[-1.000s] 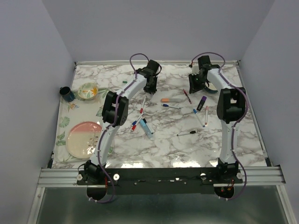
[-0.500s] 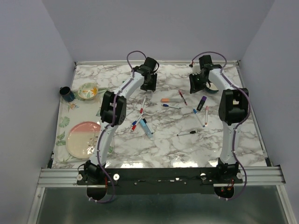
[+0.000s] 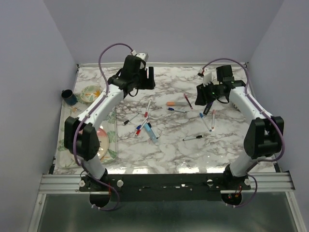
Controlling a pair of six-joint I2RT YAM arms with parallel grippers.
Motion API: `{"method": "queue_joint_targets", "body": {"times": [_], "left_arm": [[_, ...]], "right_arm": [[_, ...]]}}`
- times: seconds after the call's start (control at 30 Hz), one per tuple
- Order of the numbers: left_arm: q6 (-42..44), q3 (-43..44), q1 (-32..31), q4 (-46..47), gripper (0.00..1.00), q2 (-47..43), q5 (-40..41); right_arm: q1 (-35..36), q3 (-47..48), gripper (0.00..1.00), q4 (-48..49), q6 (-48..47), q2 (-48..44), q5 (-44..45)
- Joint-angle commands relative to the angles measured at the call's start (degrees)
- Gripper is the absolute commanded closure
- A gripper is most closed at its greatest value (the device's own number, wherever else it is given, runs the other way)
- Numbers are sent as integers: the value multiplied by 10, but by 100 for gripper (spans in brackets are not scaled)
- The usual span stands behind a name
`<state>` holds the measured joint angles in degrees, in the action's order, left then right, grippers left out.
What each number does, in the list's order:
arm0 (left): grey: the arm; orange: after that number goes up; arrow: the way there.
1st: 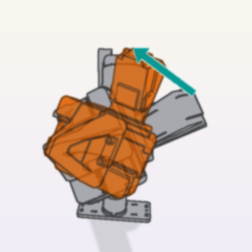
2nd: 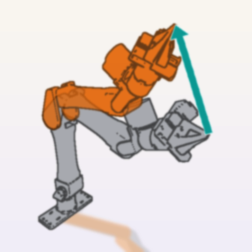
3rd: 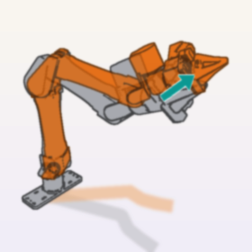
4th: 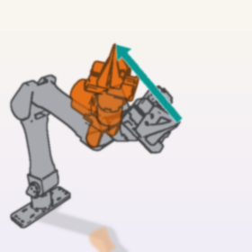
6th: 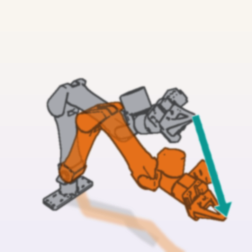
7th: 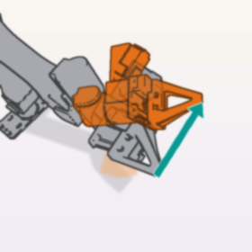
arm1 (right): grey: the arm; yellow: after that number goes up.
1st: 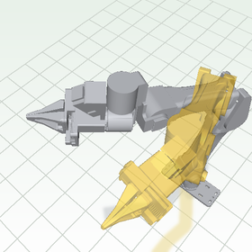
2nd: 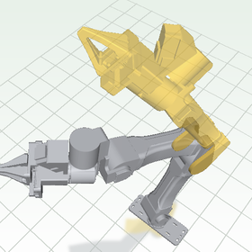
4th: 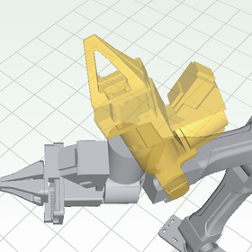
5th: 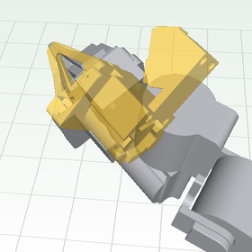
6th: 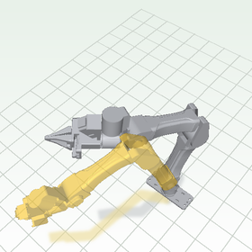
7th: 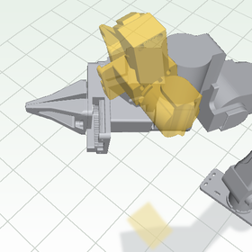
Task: Open the pen caps
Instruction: Grab a pen on the table with the right arm
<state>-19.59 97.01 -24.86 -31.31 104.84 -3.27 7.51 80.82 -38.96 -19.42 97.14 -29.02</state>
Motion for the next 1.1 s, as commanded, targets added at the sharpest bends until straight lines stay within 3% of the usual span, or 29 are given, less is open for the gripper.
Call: {"method": "queue_joint_targets", "body": {"times": [0.0, 0.23, 0.37, 0.43, 0.67, 1.07], "left_arm": [[-20, -161, -1, 124, 20, -146, -35], [13, -312, 0, 155, 2, -357, -11], [37, -435, 0, 206, 1, -455, 12], [57, -440, 0, 200, 1, -484, 27], [51, -446, 0, 201, 1, -494, 16], [38, -445, 0, 201, 1, -494, 5]], "right_arm": [[2, -106, 44, 48, -4, -48, 22], [1, -178, 40, 78, -8, -70, 72], [1, -182, 43, 85, -13, -39, 105], [1, -184, 45, 88, -15, -22, 127], [1, -196, 51, 97, -16, 1, 184], [1, -182, 64, 66, -27, 45, 178]]}}
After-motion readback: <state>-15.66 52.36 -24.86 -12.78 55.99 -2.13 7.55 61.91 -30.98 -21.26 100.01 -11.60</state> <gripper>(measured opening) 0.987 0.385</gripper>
